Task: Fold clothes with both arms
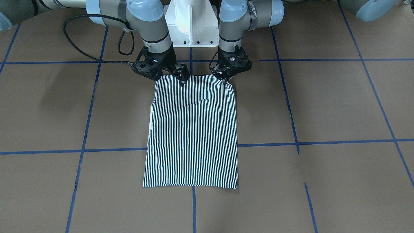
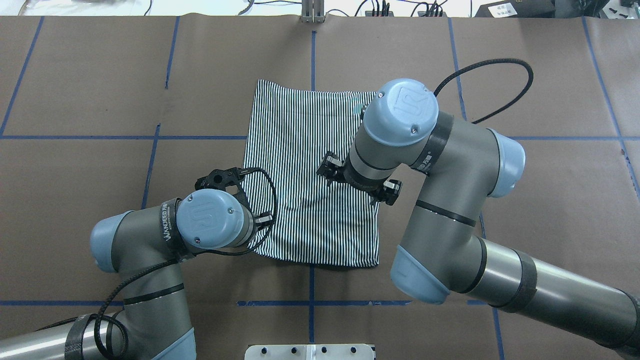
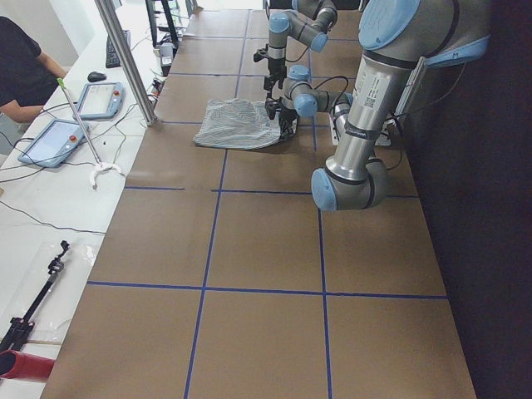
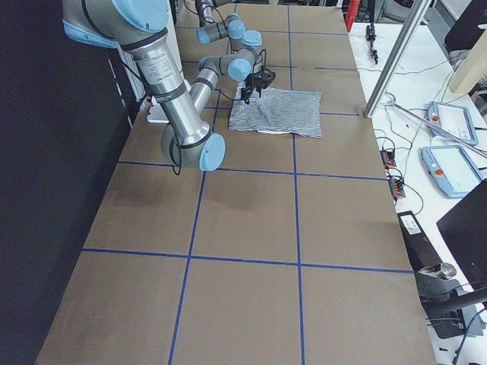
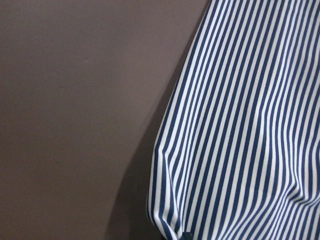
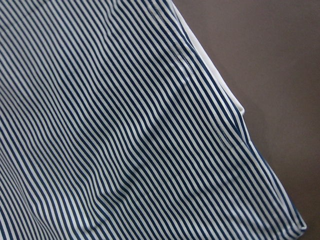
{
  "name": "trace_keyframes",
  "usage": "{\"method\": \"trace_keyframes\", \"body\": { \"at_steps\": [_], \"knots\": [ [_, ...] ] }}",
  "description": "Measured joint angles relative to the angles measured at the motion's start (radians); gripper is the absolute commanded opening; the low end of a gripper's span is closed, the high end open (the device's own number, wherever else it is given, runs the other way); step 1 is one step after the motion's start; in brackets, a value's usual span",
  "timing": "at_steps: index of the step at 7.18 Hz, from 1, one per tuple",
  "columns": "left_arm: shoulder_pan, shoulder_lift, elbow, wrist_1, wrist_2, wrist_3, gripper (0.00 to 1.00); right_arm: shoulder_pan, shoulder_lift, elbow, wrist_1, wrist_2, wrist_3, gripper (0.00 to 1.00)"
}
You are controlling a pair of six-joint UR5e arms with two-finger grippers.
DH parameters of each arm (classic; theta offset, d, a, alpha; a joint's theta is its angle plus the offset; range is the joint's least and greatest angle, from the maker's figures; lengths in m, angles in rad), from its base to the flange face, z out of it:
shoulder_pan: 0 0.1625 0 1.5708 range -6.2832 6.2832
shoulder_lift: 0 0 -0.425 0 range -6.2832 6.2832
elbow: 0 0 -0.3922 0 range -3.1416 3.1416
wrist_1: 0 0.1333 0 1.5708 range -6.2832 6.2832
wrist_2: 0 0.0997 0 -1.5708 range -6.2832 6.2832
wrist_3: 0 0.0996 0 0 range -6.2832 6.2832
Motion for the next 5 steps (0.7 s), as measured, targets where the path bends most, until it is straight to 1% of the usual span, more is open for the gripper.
{"method": "trace_keyframes", "body": {
  "at_steps": [1, 2, 4, 5],
  "knots": [
    [-0.003, 0.0, -0.007, -0.001, 0.0, 0.006, 0.0, -0.03, -0.011, -0.009, 0.024, -0.03, 0.152, 1.0],
    [-0.004, -0.001, -0.017, -0.001, -0.001, 0.013, 0.0, -0.049, -0.018, -0.025, 0.034, -0.042, 0.254, 1.0],
    [-0.004, -0.003, -0.029, -0.001, -0.001, 0.022, 0.0, -0.075, -0.022, -0.079, 0.039, -0.052, 0.343, 1.0],
    [-0.005, -0.005, -0.031, -0.001, -0.001, 0.023, 0.0, -0.09, -0.023, -0.091, 0.04, -0.054, 0.372, 1.0]
  ]
}}
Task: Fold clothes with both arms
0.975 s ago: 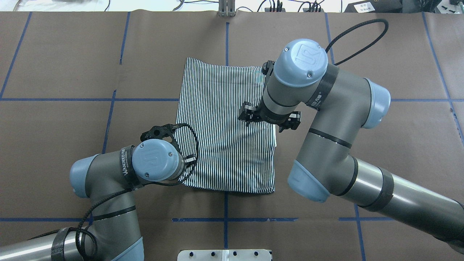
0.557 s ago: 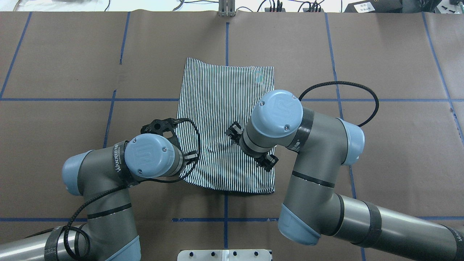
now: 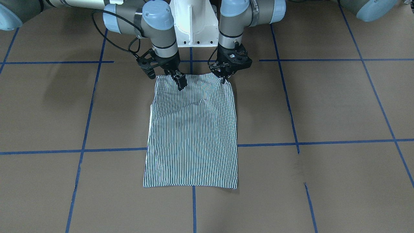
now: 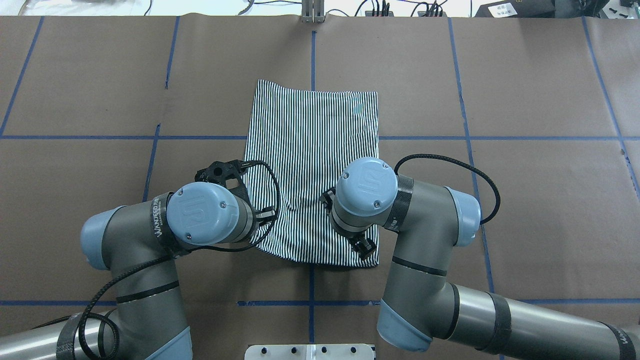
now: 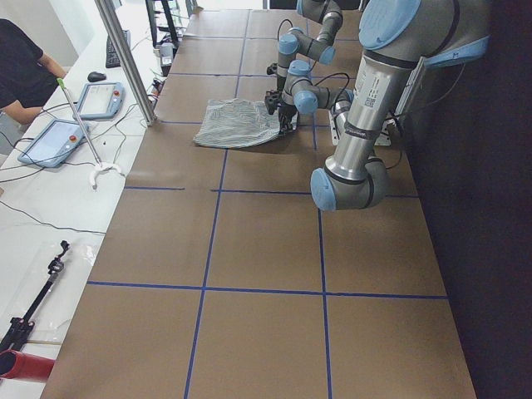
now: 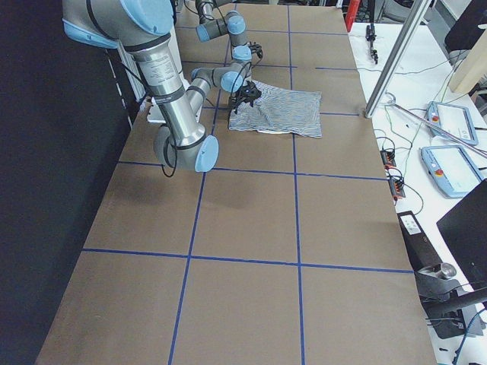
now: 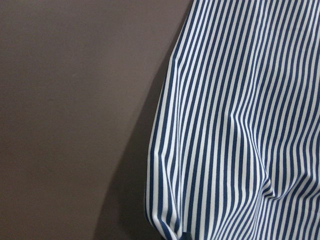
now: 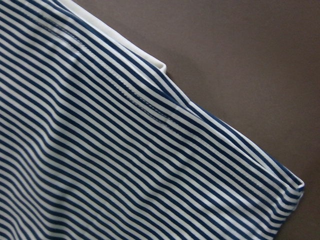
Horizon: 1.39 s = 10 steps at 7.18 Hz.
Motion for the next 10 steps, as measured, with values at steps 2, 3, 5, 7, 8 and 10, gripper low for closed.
{"method": "trace_keyframes", "body": {
  "at_steps": [2, 3, 5, 7, 8, 10],
  "knots": [
    [0.0, -0.001, -0.001, 0.0, 0.0, 0.0, 0.0, -0.023, 0.001, -0.012, 0.0, -0.006, 0.025, 1.0],
    [0.0, -0.002, -0.001, -0.001, 0.0, 0.0, 0.0, -0.027, 0.007, -0.023, 0.001, -0.008, 0.027, 1.0],
    [0.0, -0.003, -0.001, -0.001, 0.0, 0.0, 0.0, -0.036, 0.024, -0.049, 0.003, -0.013, 0.033, 1.0],
    [0.0, -0.004, -0.001, -0.002, 0.0, 0.0, 0.0, -0.052, 0.019, -0.069, 0.004, -0.024, 0.045, 1.0],
    [0.0, -0.005, 0.0, -0.002, 0.0, 0.0, 0.0, -0.057, 0.017, -0.079, 0.005, -0.025, 0.048, 1.0],
    [0.001, -0.004, 0.0, -0.004, 0.0, 0.0, 0.0, -0.059, 0.016, -0.084, 0.004, -0.026, 0.051, 0.97]
  ]
}}
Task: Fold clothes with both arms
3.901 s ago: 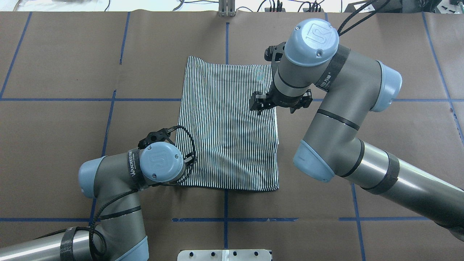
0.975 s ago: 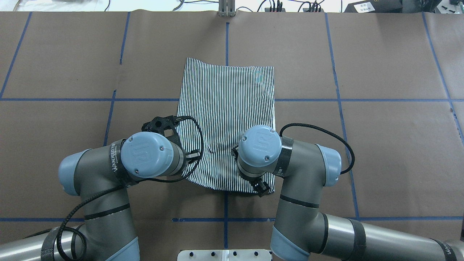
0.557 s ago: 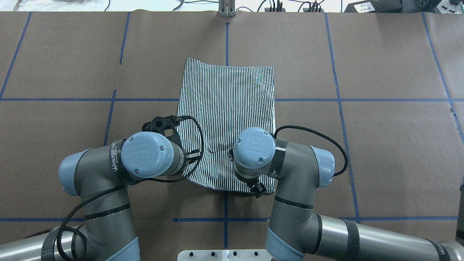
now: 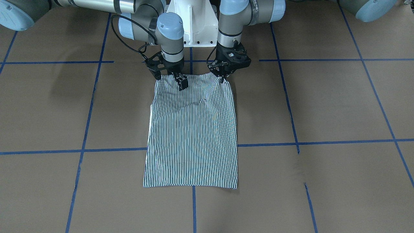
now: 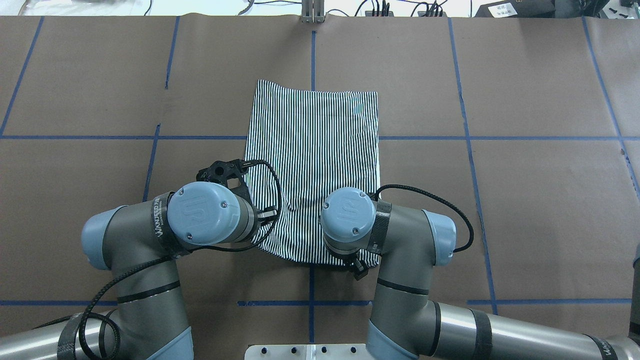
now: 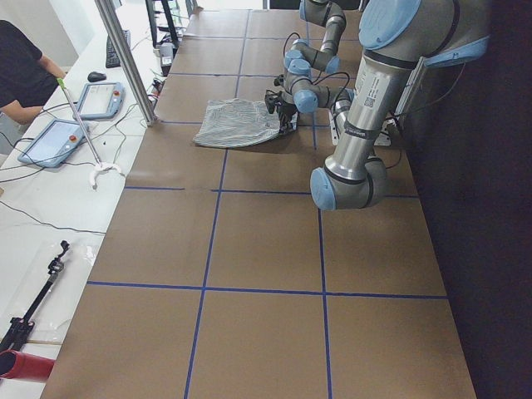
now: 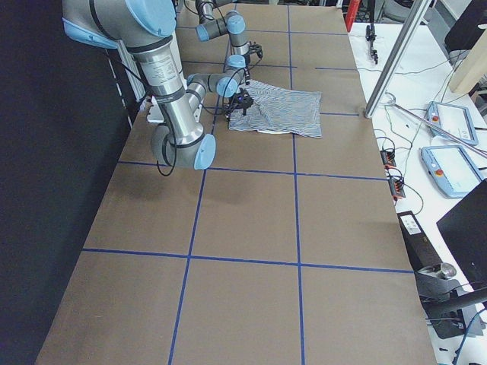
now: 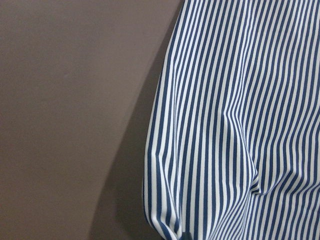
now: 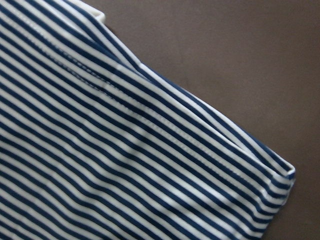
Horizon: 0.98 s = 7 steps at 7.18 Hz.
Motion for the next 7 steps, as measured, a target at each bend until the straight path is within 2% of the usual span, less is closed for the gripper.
{"method": "trace_keyframes", "body": {
  "at_steps": [2, 3, 7],
  "knots": [
    [-0.001, 0.001, 0.0, -0.003, 0.0, 0.0, 0.0, 0.002, 0.002, -0.001, -0.002, -0.001, 0.011, 0.03],
    [-0.001, 0.0, 0.0, -0.003, 0.0, 0.0, 0.0, 0.005, 0.004, 0.0, -0.004, -0.002, 0.021, 0.0],
    [0.0, 0.0, 0.0, -0.004, 0.0, -0.001, 0.0, 0.007, 0.008, 0.001, -0.016, 0.0, 0.024, 0.0]
  ]
}}
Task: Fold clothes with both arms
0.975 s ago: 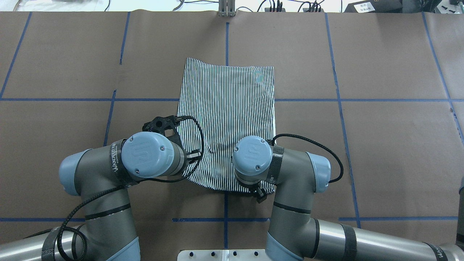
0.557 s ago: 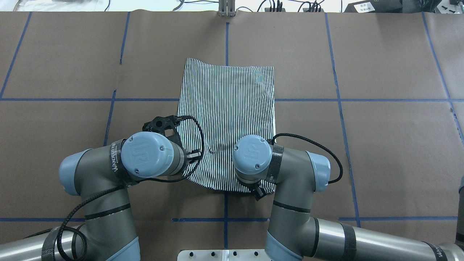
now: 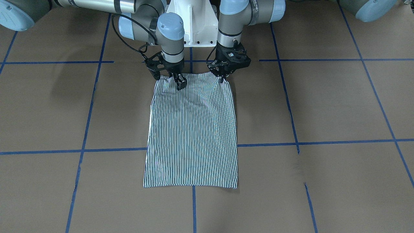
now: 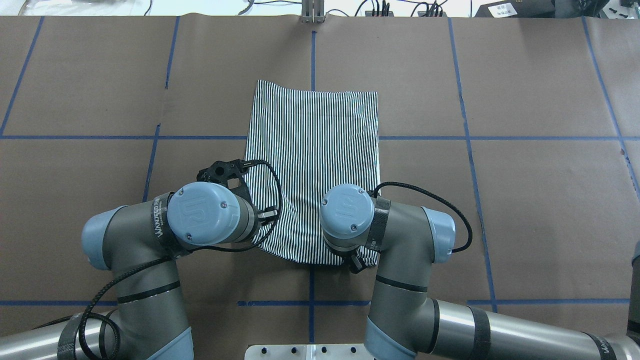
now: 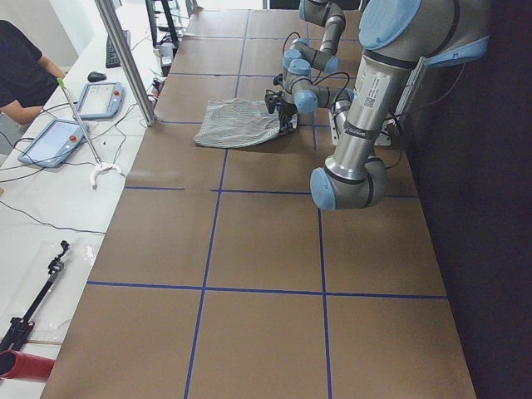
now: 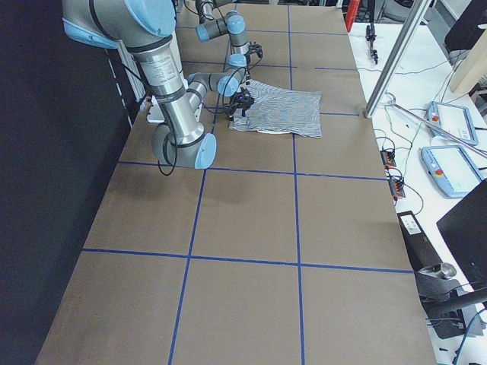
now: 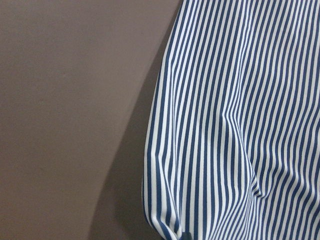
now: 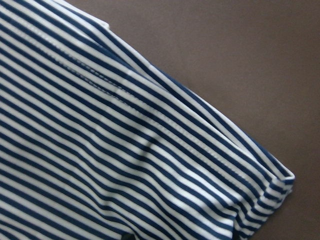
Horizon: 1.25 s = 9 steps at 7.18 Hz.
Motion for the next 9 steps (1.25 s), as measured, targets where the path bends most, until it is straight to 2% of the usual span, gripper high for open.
{"method": "trace_keyframes", "body": {
  "at_steps": [9],
  "knots": [
    [0.002, 0.001, 0.0, -0.011, 0.0, -0.005, 0.0, 0.003, 0.007, 0.02, -0.032, -0.001, -0.001, 0.0]
  ]
}}
